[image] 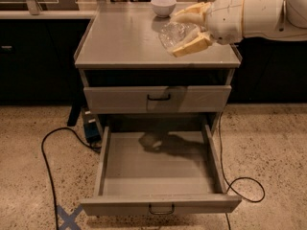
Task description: Place water bottle into middle drawer
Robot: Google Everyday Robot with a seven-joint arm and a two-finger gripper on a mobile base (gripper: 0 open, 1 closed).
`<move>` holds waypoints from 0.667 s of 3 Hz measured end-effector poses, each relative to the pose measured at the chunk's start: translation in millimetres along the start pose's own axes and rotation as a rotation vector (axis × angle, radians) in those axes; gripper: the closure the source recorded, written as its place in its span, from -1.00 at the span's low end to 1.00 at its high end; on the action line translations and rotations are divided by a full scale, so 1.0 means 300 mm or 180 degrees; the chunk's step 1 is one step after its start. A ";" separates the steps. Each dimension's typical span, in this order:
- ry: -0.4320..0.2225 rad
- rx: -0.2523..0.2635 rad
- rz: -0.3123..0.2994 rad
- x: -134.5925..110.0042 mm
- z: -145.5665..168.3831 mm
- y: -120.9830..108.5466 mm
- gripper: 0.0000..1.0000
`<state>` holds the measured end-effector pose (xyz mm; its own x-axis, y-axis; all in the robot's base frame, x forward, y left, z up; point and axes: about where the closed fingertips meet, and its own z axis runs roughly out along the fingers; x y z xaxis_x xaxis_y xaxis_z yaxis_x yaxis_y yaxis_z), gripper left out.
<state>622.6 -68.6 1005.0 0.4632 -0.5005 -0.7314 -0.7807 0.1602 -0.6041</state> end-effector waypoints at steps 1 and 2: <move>-0.0043 0.0073 0.0003 0.036 0.032 0.034 1.00; -0.0227 0.0158 0.0127 0.085 0.079 0.155 1.00</move>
Offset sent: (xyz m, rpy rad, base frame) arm -0.0517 0.0323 -0.1278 0.1903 0.0569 0.0116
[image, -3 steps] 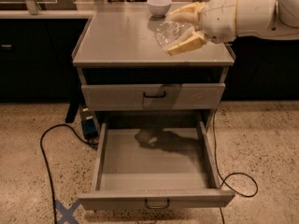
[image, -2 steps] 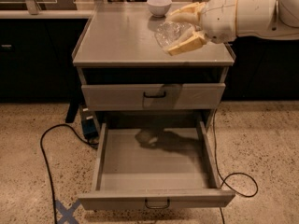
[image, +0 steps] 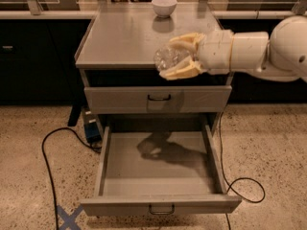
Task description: Place water bottle into middle drawer
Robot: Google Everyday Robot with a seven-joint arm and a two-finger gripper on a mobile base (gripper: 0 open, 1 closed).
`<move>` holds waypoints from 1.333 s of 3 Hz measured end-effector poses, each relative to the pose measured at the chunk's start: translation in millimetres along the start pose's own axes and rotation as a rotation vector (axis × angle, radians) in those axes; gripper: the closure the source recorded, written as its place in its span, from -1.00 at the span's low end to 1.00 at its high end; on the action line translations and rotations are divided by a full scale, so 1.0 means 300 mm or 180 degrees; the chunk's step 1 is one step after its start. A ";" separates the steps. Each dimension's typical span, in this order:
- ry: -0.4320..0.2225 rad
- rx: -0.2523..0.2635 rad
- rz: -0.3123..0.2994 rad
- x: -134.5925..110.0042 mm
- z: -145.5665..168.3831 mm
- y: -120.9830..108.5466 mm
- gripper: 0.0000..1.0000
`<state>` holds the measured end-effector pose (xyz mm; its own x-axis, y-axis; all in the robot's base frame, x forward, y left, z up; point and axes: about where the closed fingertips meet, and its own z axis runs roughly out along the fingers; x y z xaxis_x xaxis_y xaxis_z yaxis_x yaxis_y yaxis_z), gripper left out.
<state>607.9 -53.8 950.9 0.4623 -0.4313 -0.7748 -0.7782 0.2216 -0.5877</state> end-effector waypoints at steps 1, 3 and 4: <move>-0.0051 -0.0092 0.0221 0.071 0.036 0.163 1.00; -0.0075 -0.0155 0.0384 0.109 0.058 0.266 1.00; -0.0173 -0.0323 0.0360 0.172 0.079 0.347 1.00</move>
Offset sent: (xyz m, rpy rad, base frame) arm -0.0534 0.0191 -0.1031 0.0721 0.1705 0.0160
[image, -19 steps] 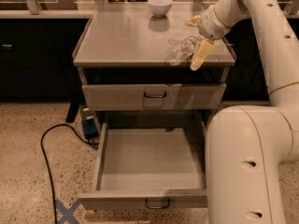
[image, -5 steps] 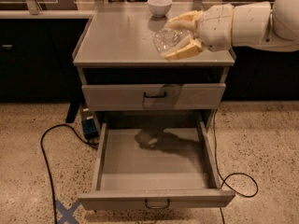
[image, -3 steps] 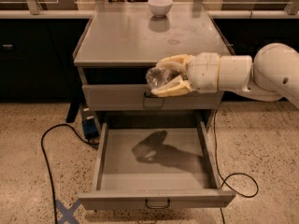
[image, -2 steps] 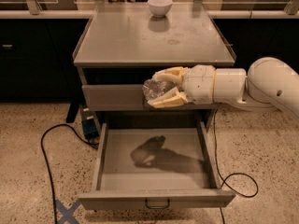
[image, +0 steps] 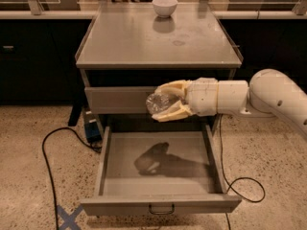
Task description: Place water bottle into middle drawer
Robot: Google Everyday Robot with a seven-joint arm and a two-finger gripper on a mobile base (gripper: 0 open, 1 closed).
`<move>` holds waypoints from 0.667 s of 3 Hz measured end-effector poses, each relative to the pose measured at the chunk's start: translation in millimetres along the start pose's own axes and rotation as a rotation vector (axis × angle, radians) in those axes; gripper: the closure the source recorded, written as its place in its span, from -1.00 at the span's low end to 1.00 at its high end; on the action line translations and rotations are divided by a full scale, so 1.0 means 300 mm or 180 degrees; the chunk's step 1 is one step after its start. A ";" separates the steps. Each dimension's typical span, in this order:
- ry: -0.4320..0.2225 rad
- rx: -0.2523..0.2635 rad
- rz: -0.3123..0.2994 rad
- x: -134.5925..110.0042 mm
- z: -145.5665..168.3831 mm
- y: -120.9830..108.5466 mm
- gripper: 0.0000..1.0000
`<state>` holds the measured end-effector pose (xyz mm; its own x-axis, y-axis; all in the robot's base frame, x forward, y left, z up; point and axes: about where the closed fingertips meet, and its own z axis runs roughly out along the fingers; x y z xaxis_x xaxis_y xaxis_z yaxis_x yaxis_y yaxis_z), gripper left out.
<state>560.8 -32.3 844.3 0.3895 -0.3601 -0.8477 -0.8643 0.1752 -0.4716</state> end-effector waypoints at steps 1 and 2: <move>-0.0065 -0.0100 0.0098 0.152 0.021 0.118 1.00; -0.0010 -0.0084 0.0268 0.308 0.029 0.239 1.00</move>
Offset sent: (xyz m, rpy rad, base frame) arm -0.0377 -0.0273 -0.1878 0.0219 0.1505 -0.0466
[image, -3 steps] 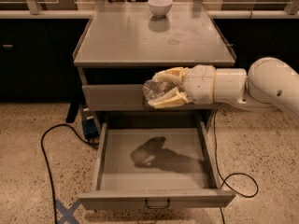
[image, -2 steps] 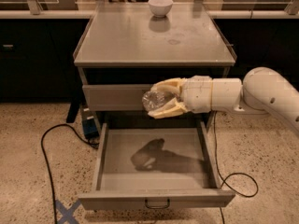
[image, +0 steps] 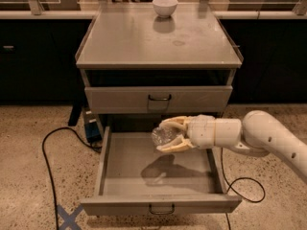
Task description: Place water bottle into middle drawer
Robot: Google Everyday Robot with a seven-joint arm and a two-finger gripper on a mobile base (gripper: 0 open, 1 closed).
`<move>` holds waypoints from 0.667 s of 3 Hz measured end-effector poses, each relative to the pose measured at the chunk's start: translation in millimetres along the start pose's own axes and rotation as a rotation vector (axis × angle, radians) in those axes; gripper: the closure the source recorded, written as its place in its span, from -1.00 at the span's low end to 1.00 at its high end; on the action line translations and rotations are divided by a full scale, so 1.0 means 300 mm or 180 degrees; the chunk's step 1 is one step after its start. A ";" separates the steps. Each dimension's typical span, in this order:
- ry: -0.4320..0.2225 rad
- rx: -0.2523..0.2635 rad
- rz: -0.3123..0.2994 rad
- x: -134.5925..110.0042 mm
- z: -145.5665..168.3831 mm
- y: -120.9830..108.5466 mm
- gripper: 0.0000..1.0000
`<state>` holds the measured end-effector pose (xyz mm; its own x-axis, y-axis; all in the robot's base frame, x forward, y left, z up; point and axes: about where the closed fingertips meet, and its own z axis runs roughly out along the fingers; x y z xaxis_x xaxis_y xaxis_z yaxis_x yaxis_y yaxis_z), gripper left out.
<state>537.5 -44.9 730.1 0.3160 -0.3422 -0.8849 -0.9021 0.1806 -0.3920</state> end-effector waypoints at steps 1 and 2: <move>0.0336 0.0042 0.0142 0.150 0.010 0.098 1.00; 0.0648 0.0093 0.0302 0.283 0.041 0.144 1.00</move>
Offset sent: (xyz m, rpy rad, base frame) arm -0.0072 -0.0179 -0.1474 -0.2357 0.1912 -0.2046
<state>529.1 -54.9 635.0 0.1618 -0.5009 -0.8503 -0.9151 0.2464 -0.3193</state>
